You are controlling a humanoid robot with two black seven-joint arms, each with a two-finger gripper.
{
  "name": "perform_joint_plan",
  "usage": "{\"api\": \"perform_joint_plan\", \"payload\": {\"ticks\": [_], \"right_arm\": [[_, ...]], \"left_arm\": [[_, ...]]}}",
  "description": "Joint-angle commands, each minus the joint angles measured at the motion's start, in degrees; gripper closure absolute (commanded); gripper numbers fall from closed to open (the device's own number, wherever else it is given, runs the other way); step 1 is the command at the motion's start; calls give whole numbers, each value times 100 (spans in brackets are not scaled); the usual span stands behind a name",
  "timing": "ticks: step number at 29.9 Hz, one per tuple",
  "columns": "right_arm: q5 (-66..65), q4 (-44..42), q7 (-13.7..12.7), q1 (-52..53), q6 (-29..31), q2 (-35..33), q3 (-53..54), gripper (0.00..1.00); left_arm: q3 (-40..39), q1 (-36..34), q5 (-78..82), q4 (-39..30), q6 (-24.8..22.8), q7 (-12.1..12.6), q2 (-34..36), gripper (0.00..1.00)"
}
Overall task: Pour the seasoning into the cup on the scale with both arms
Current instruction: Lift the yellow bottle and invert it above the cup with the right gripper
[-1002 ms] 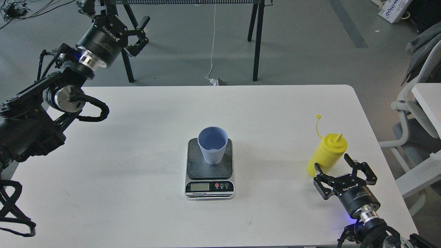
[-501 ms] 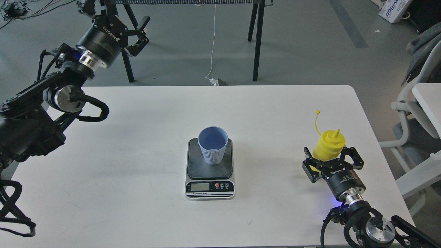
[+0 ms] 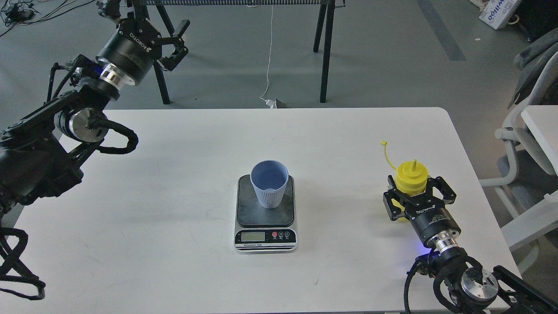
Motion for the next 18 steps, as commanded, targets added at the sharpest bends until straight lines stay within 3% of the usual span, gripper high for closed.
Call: {"api": "perform_joint_plan", "payload": {"ticks": [1,8,12,18], "right_arm": [[-5,25,0,3,0,8,0,51],[-14,262,-17,643,0,-80,0,53],[-93,262,-245,1424,0,-159,-35,53],[-890,148,-360,2980,0,-160,-1079,53]], "left_arm": [[-1,0,0,0,0,-11,-2,0],[-1,-9,0,-17,0,-11,6,0],[-1,-9,0,-26,0,-11,6,0],[-9,-9,0,-35,5,-19,112,0]]}}
